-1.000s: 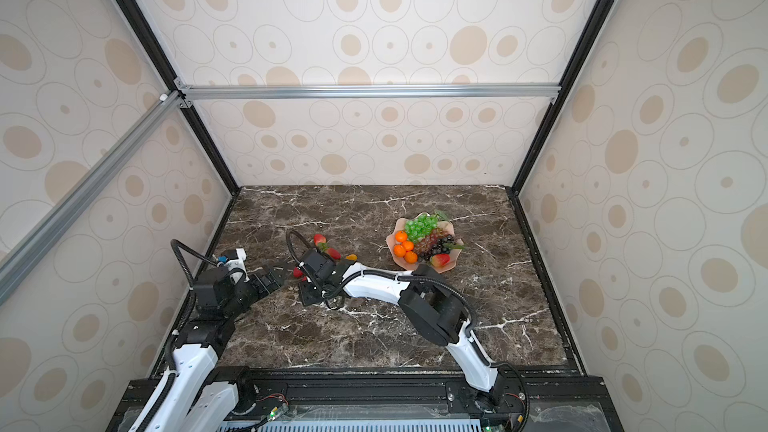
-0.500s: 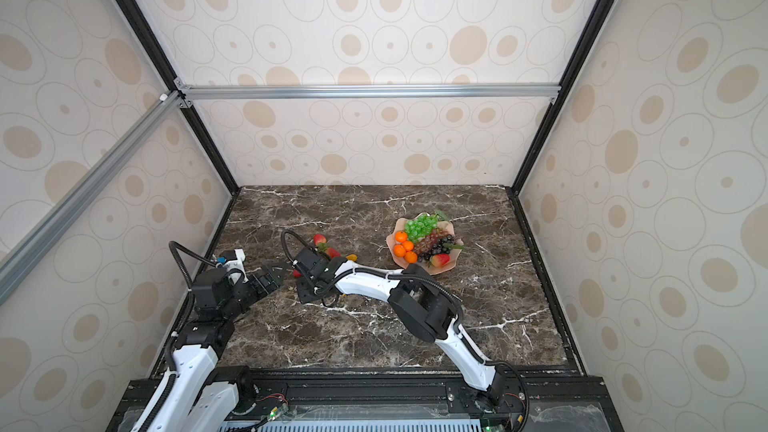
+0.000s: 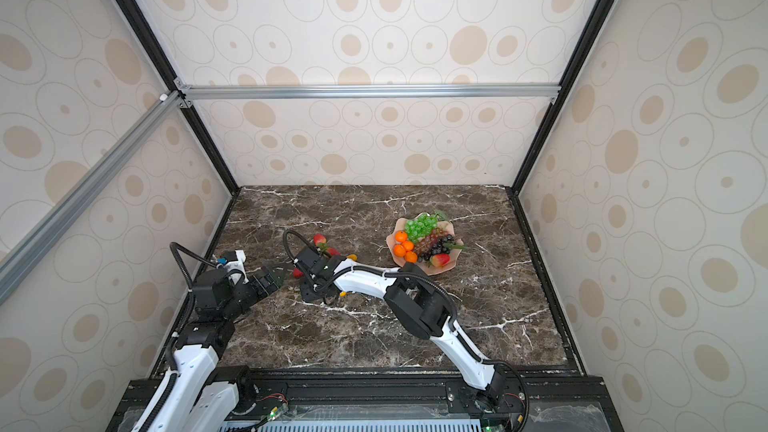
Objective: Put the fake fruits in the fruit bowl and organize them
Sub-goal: 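Move the right gripper back to the strawberries on the table, then lower the right gripper and close it on another red strawberry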
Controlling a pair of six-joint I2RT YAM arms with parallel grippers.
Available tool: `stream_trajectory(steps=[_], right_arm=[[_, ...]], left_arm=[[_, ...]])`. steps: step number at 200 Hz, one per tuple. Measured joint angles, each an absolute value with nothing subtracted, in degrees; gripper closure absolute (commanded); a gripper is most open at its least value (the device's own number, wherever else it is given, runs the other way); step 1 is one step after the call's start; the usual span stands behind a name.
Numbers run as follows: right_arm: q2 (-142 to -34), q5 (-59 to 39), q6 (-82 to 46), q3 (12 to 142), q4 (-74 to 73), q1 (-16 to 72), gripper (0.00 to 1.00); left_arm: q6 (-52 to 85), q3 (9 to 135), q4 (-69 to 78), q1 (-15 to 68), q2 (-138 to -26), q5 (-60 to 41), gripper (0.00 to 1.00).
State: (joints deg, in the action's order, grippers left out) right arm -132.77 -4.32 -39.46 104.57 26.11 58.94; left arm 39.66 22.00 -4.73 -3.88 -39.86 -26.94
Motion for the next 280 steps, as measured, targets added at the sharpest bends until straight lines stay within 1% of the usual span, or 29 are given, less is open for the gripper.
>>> stream_trajectory(steps=[35, 114, 144, 149, 171, 173, 184, 193, 239, 280], right_arm=[[-133.05, -4.34, -39.51, 105.21, 26.44, 58.81, 0.67], [-133.08, -4.51, -39.53, 105.21, 27.03, 58.81, 0.83], [-133.08, -4.51, -39.48, 105.21, 27.03, 58.78, 0.86], [-133.08, -4.54, -39.4, 105.21, 27.05, 58.78, 0.89], [-133.08, -4.54, -39.38, 105.21, 27.03, 58.76, 0.92], [-133.08, -4.54, -39.38, 105.21, 27.03, 58.76, 0.94], [-133.08, -4.56, -39.2, 105.21, 27.0, 58.74, 0.95], [-133.08, -4.58, -39.13, 105.19, 26.98, 58.7, 1.0], [-131.5, -5.61, -38.09, 102.1, 25.06, 58.41, 1.0], [-123.74, -5.82, -36.6, 94.24, 22.44, 57.74, 1.0]], left_arm=[[39.66, 21.98, -4.29, -3.88, -39.86, -27.4, 0.02], [39.68, 22.0, -3.46, -3.97, -40.4, -28.12, 0.02], [39.68, 21.98, -3.44, -4.03, -41.08, -28.23, 0.02], [39.68, 21.98, -3.44, -4.03, -41.1, -28.23, 0.02], [39.68, 22.0, -3.33, -4.08, -41.19, -28.36, 0.02], [39.66, 22.0, -3.31, -4.08, -41.19, -28.38, 0.02], [39.66, 22.0, -3.07, -4.08, -41.39, -28.64, 0.02], [39.66, 22.0, -2.92, -4.08, -41.56, -28.84, 0.02], [39.62, 22.0, -1.63, -4.08, -41.85, -30.55, 0.02], [39.59, 22.0, 0.43, -4.05, -41.89, -32.32, 0.02]])
